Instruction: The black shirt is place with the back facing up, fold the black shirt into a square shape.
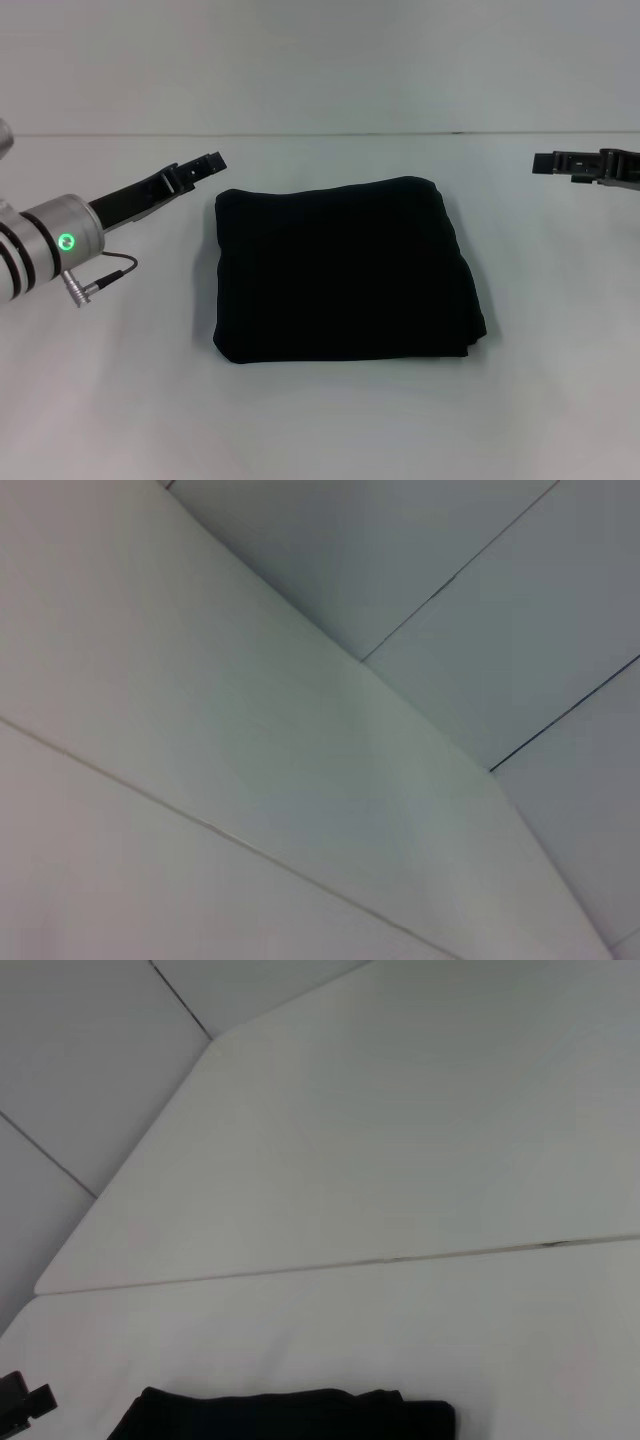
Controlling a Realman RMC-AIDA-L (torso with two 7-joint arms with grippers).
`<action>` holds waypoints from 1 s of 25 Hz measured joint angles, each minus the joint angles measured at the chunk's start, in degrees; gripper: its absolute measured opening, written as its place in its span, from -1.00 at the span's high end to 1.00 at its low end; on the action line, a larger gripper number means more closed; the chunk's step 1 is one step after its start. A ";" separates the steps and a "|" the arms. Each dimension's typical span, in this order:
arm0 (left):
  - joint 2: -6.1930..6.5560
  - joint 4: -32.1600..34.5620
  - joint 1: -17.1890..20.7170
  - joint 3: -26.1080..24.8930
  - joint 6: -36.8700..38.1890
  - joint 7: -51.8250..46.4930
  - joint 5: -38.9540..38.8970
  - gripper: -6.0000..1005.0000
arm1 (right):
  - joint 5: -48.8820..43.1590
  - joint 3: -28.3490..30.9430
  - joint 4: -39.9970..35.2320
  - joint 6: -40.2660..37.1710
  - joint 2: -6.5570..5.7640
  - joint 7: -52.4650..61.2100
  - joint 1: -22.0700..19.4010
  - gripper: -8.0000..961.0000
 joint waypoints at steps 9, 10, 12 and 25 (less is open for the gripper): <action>0.75 6.39 0.73 5.02 17.08 6.71 0.07 -0.42 | 1.70 0.11 -0.65 -2.76 1.40 -14.86 0.75 -0.87; 0.85 7.03 0.76 5.67 18.30 7.44 0.07 -0.44 | 2.09 -0.01 -0.70 -3.14 1.73 -17.16 1.05 -0.87; 1.01 8.44 0.78 7.25 20.78 9.33 0.07 -0.47 | 2.39 -0.23 -0.87 -4.47 2.40 -21.17 2.21 -0.87; 0.09 15.32 0.66 22.47 23.44 18.59 3.41 -0.79 | 2.09 -12.92 -6.75 -6.53 5.43 -24.01 4.88 -0.89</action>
